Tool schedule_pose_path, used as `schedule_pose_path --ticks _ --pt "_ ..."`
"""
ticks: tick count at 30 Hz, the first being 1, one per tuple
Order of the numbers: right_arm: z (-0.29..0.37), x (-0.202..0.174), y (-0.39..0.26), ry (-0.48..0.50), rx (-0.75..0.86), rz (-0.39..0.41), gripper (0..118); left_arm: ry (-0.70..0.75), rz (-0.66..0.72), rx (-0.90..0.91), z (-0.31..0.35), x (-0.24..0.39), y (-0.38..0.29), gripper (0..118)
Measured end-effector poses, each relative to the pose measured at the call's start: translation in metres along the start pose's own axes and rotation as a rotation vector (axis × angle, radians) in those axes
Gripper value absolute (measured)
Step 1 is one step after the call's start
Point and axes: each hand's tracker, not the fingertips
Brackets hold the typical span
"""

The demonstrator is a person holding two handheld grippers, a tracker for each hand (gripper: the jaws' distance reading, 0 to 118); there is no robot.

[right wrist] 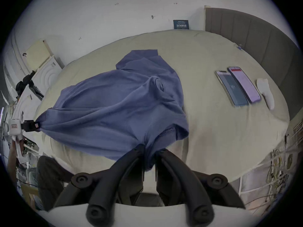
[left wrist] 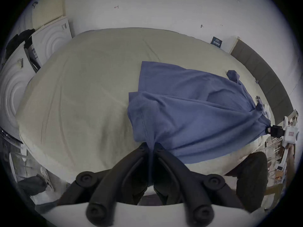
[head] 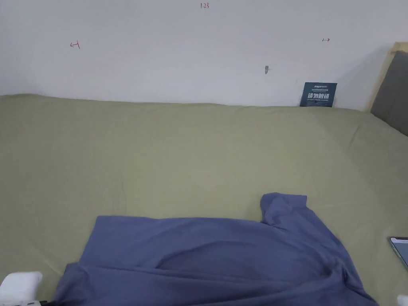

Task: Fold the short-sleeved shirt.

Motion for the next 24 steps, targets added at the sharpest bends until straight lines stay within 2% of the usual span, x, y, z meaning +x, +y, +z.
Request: schedule_pose_path --ticks 3,4,5,6,7,8,10,12,13,14,15,16,18,22,23,24 --pt "-0.003 0.001 0.0 0.002 -0.004 -0.017 12 -0.001 0.007 -0.015 -0.003 -0.003 -0.002 6" --pt "-0.003 0.0 0.001 0.003 -0.004 -0.016 19 -0.006 0.01 -0.011 -0.003 -0.003 -0.001 8" --pt "-0.001 -0.002 0.004 0.0 -0.002 -0.015 45 -0.008 0.008 -0.007 -0.003 -0.004 0.003 22" --pt "0.0 -0.004 0.008 -0.024 0.005 -0.011 101 -0.011 0.002 0.007 -0.001 -0.004 0.006 68" --pt "0.0 -0.003 0.014 -0.035 0.005 -0.004 117 -0.01 -0.013 0.023 -0.001 -0.004 0.013 102" --pt "0.015 -0.002 0.02 -0.042 0.098 -0.002 111 0.008 -0.033 0.04 -0.001 -0.004 0.021 113" --pt "0.021 -0.005 0.04 -0.029 0.066 -0.026 108 0.04 -0.051 0.093 0.0 0.0 0.042 112" --pt "0.006 0.003 0.061 -0.024 0.107 -0.033 105 0.062 -0.044 0.121 -0.009 0.003 0.068 108" --pt "0.001 0.002 0.072 -0.033 0.111 -0.022 95 0.059 -0.038 0.125 -0.014 0.007 0.082 95" --pt "-0.003 0.001 0.083 -0.04 0.116 -0.007 68 0.052 -0.03 0.131 -0.022 0.009 0.097 65" --pt "-0.01 -0.004 0.091 -0.047 0.124 -0.004 13 0.049 -0.024 0.134 -0.03 0.011 0.11 3" --pt "-0.019 -0.005 0.1 -0.058 0.128 -0.001 0 0.056 -0.027 0.139 -0.041 0.013 0.124 0" --pt "-0.037 -0.003 0.111 -0.095 0.137 0.002 0 0.084 -0.035 0.131 -0.068 0.021 0.146 0" --pt "-0.068 0.007 0.137 -0.1 0.104 0.015 0 0.1 -0.018 0.086 -0.115 0.027 0.181 0" --pt "-0.066 0.003 0.143 -0.124 0.114 0.03 0 0.114 -0.022 0.072 -0.128 0.027 0.188 11" --pt "-0.071 0.002 0.146 -0.124 0.108 0.028 0 0.136 -0.027 0.062 -0.141 0.028 0.192 51"
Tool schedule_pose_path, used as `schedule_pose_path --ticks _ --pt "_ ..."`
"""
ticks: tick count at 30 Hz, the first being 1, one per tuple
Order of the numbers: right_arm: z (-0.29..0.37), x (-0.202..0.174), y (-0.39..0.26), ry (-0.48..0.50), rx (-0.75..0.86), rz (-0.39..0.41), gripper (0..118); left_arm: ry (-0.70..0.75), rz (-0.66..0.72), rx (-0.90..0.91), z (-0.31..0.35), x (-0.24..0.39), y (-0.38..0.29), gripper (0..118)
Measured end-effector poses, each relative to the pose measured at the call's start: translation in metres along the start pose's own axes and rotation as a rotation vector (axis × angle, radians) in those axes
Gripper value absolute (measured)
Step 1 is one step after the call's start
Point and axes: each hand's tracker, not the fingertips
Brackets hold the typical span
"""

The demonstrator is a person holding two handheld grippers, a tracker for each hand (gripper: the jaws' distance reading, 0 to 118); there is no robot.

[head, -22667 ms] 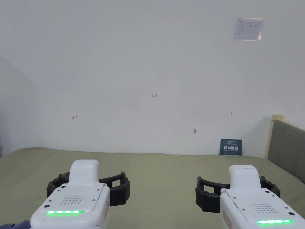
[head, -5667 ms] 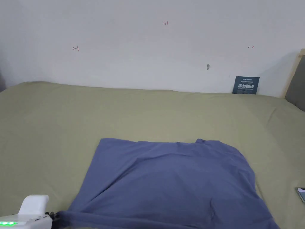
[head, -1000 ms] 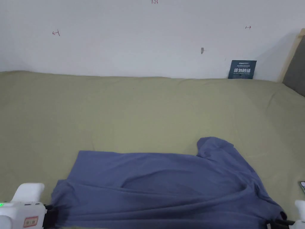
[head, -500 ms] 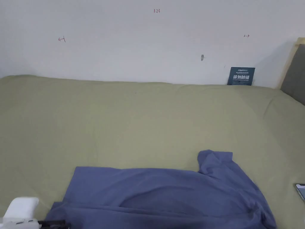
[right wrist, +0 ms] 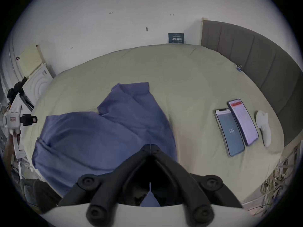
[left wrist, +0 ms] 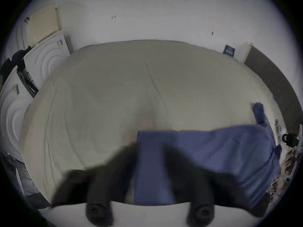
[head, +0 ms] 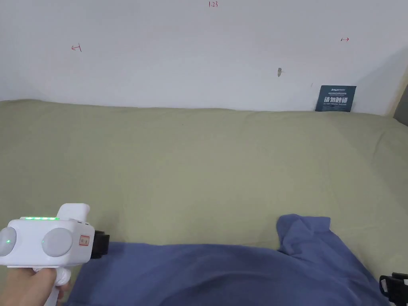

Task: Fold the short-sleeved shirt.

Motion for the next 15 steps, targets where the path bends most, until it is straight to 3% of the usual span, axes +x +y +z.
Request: schedule_pose_path --ticks 1,2,7,8,11,12,13,14,15 --pt "-0.006 -0.001 0.002 -0.003 -0.008 0.0 0 0.028 -0.014 -0.032 -0.011 0.0 0.002 89" --pt "-0.012 -0.003 0.003 -0.008 -0.016 0.006 0 0.038 -0.025 -0.047 -0.023 0.002 0.004 112" --pt "-0.042 0.017 0.017 -0.004 -0.061 0.003 0 0.031 -0.041 -0.109 -0.05 0.011 0.001 112" --pt "-0.047 0.019 0.02 -0.008 -0.069 0.008 0 0.041 -0.051 -0.098 -0.049 0.014 -0.001 108" --pt "-0.059 0.021 0.028 -0.021 -0.069 0.019 0 -0.051 -0.022 -0.07 -0.035 0.016 -0.004 35" --pt "-0.063 0.022 0.031 -0.016 -0.07 0.016 1 -0.027 -0.033 -0.069 -0.033 0.019 -0.004 5" --pt "-0.068 0.022 0.036 -0.015 -0.074 0.015 14 -0.05 -0.04 -0.057 -0.031 0.015 -0.005 5" --pt "-0.074 0.022 0.041 -0.018 -0.082 0.012 50 -0.036 -0.052 -0.059 -0.032 0.016 -0.005 5" --pt "-0.078 0.02 0.043 -0.014 -0.095 0.01 107 -0.031 -0.061 -0.065 -0.035 0.015 -0.006 5"
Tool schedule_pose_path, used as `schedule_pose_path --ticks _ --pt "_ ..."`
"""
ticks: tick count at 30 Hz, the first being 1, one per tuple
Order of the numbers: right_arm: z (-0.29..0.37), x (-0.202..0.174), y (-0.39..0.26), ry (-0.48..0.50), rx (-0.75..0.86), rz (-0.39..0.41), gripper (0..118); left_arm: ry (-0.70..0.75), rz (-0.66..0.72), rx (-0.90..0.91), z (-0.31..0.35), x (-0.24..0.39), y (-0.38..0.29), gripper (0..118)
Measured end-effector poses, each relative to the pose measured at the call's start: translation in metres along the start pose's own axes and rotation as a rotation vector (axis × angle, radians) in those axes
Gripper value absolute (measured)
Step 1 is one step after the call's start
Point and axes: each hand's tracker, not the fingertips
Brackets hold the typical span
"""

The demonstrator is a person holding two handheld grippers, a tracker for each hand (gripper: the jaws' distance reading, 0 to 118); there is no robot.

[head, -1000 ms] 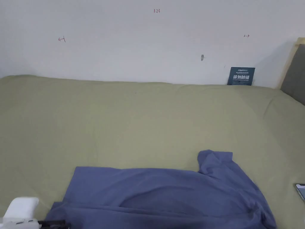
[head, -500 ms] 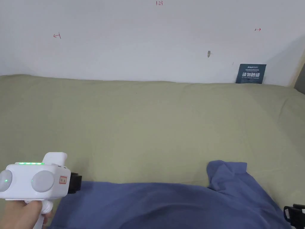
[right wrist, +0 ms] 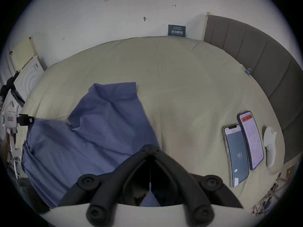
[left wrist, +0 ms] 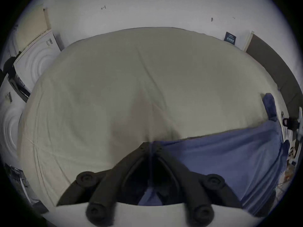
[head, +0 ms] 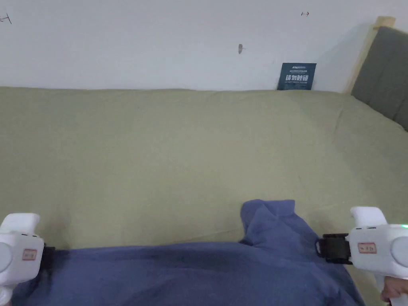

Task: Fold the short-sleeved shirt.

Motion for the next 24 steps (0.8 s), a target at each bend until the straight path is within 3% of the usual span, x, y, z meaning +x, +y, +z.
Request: schedule_pose_path --ticks 1,3,6,7,9,10,11,12,15,24 --pt "-0.009 0.001 0.003 0.012 -0.037 -0.008 116 -0.001 0.005 0.0 -0.001 -0.001 -0.001 5" --pt "-0.022 0.002 0.008 0.018 -0.041 0.005 107 -0.003 0.018 -0.001 0.001 -0.004 0.001 5" --pt "-0.038 -0.005 0.008 -0.032 -0.092 0.029 106 -0.004 0.017 -0.004 0.002 -0.005 0.002 5" --pt "-0.044 -0.005 0.008 -0.042 -0.118 0.045 99 -0.005 0.015 -0.004 0.002 -0.006 0.002 5" --pt "-0.05 -0.004 0.008 -0.05 -0.156 0.062 70 -0.009 0.027 0.0 0.004 -0.008 0.0 5" --pt "-0.047 -0.001 0.007 -0.034 -0.134 0.04 47 -0.013 0.031 -0.001 0.006 -0.009 0.001 5" --pt "-0.038 0.001 0.01 -0.045 -0.09 0.015 15 -0.013 0.032 0.003 0.009 -0.009 0.0 5" --pt "-0.028 0.001 0.009 -0.031 -0.037 0.011 0 -0.015 0.033 0.01 0.013 -0.011 0.0 5" --pt "-0.01 0.003 0.016 0.043 0.014 -0.077 0 -0.032 0.043 0.053 0.033 -0.014 0.0 5" --pt "0.108 -0.003 -0.02 0.049 0.167 0.009 0 -0.067 0.05 0.165 0.126 -0.036 -0.031 5"
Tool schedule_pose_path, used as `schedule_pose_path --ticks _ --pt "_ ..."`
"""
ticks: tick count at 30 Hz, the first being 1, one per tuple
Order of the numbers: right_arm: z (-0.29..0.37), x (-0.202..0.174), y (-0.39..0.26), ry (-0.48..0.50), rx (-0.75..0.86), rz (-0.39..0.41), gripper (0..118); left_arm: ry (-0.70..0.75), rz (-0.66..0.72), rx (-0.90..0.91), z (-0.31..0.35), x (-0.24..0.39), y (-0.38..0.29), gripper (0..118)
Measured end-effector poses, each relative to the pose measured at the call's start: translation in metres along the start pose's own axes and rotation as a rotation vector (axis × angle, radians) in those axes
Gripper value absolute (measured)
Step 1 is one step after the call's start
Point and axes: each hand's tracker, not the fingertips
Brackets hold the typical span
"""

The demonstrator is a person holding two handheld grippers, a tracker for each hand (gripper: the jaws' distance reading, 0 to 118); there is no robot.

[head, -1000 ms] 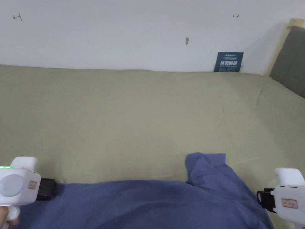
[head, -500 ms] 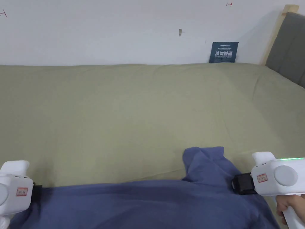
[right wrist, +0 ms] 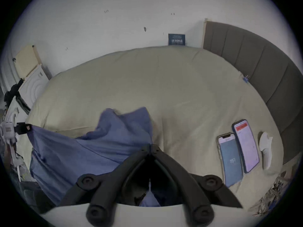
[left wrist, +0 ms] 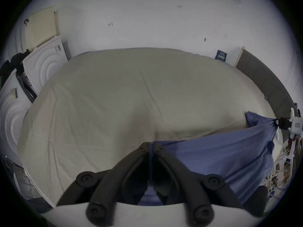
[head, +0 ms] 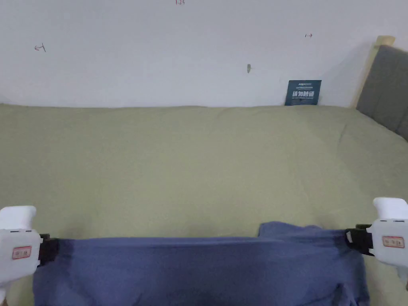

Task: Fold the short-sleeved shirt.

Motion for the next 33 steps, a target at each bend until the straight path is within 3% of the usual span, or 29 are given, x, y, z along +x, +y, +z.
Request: schedule_pose_path --ticks 11,19,23,24,25,26,27,28,29,31,32,33 --pt "0.115 -0.003 -0.101 0.04 0.055 0.022 0 -0.037 -0.012 0.068 0.099 -0.017 -0.102 5" --pt "0.091 0.01 -0.176 0.029 -0.055 0.017 0 -0.031 0.002 0.007 0.082 -0.027 -0.175 5" --pt "0.081 0.015 -0.178 0.038 -0.078 -0.031 0 -0.031 0.017 0.016 0.076 -0.029 -0.185 9" --pt "0.084 0.011 -0.176 0.034 -0.074 -0.033 10 -0.03 0.021 0.019 0.077 -0.029 -0.184 38" --pt "0.086 0.009 -0.173 0.023 -0.063 -0.03 44 -0.028 0.024 0.02 0.078 -0.03 -0.182 76" --pt "0.086 0.006 -0.168 0.013 -0.062 -0.027 89 -0.022 0.026 0.02 0.081 -0.028 -0.18 105" --pt "0.088 0.005 -0.165 0.017 -0.059 -0.028 117 -0.016 0.029 0.038 0.087 -0.027 -0.178 111" --pt "0.095 0.0 -0.162 0.027 0.062 -0.051 110 -0.003 0.034 0.054 0.094 -0.026 -0.174 111" --pt "0.096 -0.006 -0.158 0.015 0.02 -0.046 106 0.012 0.042 0.082 0.101 -0.025 -0.169 111" --pt "0.1 -0.017 -0.15 0.001 0.074 -0.033 109 0.041 0.054 0.115 0.116 -0.02 -0.162 109" --pt "0.129 -0.027 -0.15 -0.003 0.117 -0.019 109 0.058 0.06 0.136 0.124 -0.017 -0.157 104" --pt "0.137 -0.034 -0.147 0.002 0.135 -0.004 104 0.058 0.06 0.159 0.132 -0.015 -0.154 84"
